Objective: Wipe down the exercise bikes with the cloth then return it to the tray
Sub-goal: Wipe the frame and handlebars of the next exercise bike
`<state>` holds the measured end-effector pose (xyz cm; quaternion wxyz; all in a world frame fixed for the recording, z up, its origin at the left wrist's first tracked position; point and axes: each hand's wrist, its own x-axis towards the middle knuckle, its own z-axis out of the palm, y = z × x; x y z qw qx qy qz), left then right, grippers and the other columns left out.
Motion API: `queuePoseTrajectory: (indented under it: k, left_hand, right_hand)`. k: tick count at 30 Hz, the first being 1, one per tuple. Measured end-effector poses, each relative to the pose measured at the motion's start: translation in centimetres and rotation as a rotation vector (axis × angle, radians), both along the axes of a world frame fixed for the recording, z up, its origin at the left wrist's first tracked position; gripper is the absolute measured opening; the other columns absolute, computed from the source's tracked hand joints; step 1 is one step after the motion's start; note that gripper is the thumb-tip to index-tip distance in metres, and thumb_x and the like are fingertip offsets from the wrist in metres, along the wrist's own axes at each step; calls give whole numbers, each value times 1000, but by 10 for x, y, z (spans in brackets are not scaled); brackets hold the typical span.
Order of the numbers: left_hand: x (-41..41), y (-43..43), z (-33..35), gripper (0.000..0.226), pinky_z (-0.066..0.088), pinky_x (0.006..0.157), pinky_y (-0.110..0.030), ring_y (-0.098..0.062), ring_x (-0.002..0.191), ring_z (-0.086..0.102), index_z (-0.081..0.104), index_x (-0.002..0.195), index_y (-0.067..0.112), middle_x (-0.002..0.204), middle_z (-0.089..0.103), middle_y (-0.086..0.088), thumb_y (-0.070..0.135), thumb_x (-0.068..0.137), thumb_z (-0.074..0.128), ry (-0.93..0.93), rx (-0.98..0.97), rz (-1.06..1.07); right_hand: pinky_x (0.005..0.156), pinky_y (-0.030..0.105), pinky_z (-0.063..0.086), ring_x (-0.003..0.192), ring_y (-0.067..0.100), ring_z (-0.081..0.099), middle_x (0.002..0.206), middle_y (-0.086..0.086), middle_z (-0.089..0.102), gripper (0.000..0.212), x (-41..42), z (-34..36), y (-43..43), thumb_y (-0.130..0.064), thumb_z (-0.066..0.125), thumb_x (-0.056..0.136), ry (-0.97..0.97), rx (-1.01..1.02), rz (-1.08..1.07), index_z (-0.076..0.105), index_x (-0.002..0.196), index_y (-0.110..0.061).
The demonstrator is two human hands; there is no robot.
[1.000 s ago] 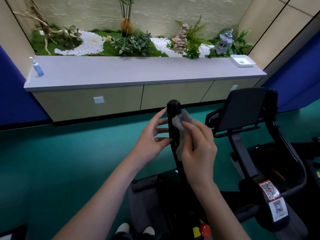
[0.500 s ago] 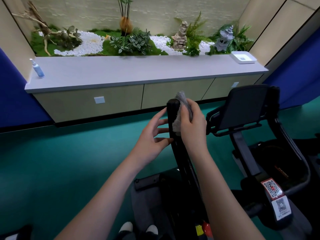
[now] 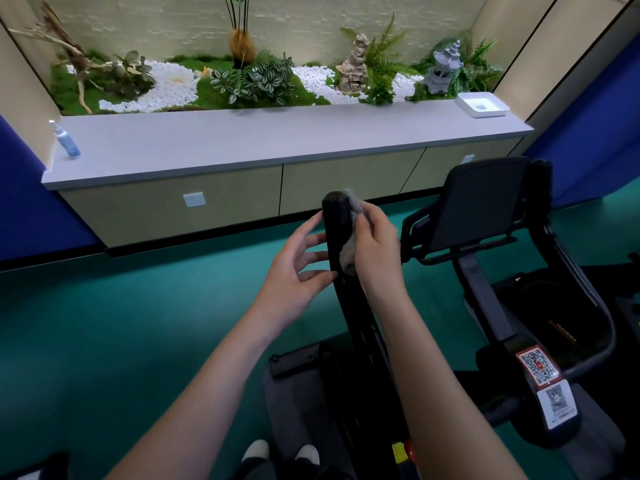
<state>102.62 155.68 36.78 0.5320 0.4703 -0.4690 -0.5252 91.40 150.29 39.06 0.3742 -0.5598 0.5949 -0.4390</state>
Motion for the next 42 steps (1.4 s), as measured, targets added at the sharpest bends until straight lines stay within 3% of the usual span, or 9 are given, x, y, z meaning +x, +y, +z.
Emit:
queuePoseTrajectory:
  k: [3,8,11,13,17,22,29,37,42]
  left_hand:
    - [-2,1,0,75,51,80,-20,-10,101,60,37,139,30,124,56,-5,-14,82,59,-2,-2,15]
    - [-7,5,-2,76,53,81,-24,-10,97,58,36,141,27,121,54,-1,-13,81,61,-58,-10,49]
    - [-7,6,-4,74,53,82,-28,-15,100,59,37,141,27,122,54,-2,-10,82,63,-62,-1,51]
    - [-6,5,-5,71,53,80,-24,-16,99,60,38,139,27,122,55,-4,-10,83,62,-52,0,49]
    - [-5,2,-5,65,50,79,-19,-13,95,60,41,134,33,121,57,-6,-6,86,60,-34,10,49]
    - [-5,0,-4,70,53,83,-31,-15,94,60,40,139,25,120,57,-10,-8,82,63,6,25,36]
    - [-15,8,-7,58,52,87,-34,-20,97,62,46,122,16,114,60,-9,-11,75,69,70,75,52]
    - [-26,21,-24,58,55,76,-27,-12,83,62,50,119,16,99,60,-1,-14,73,70,280,152,110]
    - [-26,23,-27,59,54,73,-20,-5,79,66,50,123,19,108,62,-3,-8,75,71,373,181,96]
  right_hand:
    - [84,34,48,93,17,62,94,1,67,28,-3,1,-3,-12,37,99,-54,117,50,64,100,-17]
    - [90,41,50,100,23,64,102,8,69,31,-15,-10,16,-17,34,101,-65,214,117,65,101,-15]
    - [81,23,50,95,15,63,97,-3,68,26,-21,-12,30,-17,37,101,-46,191,108,62,99,-24]
    - [72,10,44,95,10,61,100,-6,67,22,-26,-14,43,-15,42,100,37,145,96,61,104,-25]
    - [83,13,40,101,9,58,110,1,63,27,-38,-14,67,-9,56,93,231,-27,20,63,119,-12]
    - [89,10,43,99,3,58,106,0,61,25,-32,7,71,-2,62,87,229,-358,16,68,111,-8]
    - [87,31,44,96,33,55,108,9,67,24,-16,23,27,10,60,81,667,-591,527,71,99,0]
    - [81,26,44,89,31,63,94,9,69,24,-19,44,29,8,64,75,679,-560,664,70,96,-3]
    - [76,22,33,97,30,56,96,11,66,20,8,74,-15,-7,64,84,992,-592,834,67,104,-6]
